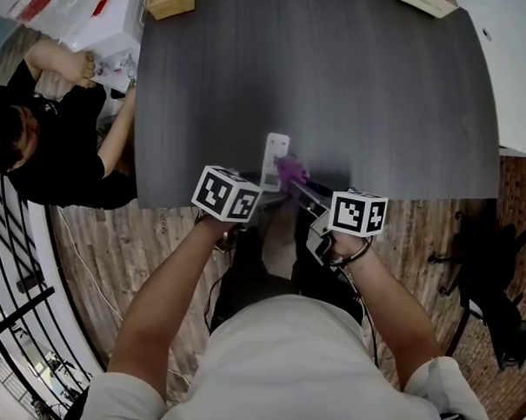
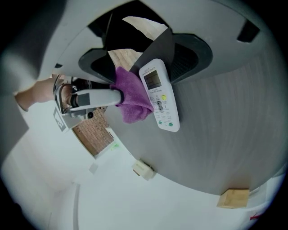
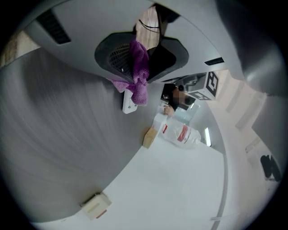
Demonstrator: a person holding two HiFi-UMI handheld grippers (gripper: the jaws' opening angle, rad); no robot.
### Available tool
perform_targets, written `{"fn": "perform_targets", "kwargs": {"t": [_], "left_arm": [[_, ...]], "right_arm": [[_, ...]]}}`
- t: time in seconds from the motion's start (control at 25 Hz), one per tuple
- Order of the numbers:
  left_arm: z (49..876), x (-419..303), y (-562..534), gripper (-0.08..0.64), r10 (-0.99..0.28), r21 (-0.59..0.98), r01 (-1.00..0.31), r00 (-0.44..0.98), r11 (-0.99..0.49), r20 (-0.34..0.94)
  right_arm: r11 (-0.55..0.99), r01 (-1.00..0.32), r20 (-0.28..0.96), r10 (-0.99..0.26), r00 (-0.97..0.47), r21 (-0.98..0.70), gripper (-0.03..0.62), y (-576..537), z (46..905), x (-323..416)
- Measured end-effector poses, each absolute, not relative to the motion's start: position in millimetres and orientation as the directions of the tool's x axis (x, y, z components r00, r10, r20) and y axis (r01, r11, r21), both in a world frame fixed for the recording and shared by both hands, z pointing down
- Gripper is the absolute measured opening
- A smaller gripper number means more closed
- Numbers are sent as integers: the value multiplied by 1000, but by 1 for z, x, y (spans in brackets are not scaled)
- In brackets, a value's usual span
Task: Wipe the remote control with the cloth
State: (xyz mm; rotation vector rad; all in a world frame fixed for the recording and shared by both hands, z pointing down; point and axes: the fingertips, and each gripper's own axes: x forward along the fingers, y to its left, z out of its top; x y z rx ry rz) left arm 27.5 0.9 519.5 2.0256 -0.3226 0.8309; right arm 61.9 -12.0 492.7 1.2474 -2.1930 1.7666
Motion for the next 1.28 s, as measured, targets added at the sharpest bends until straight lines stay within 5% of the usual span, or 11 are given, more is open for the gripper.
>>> {"fn": "perform_targets", "kwargs": {"t": [0.76, 1.0, 1.08, 1.12, 1.2, 1.28], "left_arm": [[511, 24, 19, 403, 111, 726, -443, 811, -527, 575], [499, 3, 3, 402, 29, 534, -458, 739, -711, 673], [495, -8, 2, 402, 6, 229, -283, 617, -932, 787], [495, -12, 1, 402, -24, 31, -95, 536, -995, 844], [498, -12, -2, 402, -98, -257, 357, 408, -898, 908], [504, -3, -3, 402, -124, -343, 684, 349, -644, 929]], "right_arm": [[-123, -377, 391, -445, -806, -918, 89, 20, 493, 59], [-94, -461, 439, -514, -737, -883, 89, 5, 491, 86], [-86, -479, 444, -546, -711, -873, 89, -2, 487, 98], [-89, -484, 444, -566, -695, -870, 89, -6, 486, 106], [-107, -484, 443, -606, -661, -868, 89, -13, 484, 124], [-123, -484, 444, -635, -632, -866, 89, -19, 482, 138]]}}
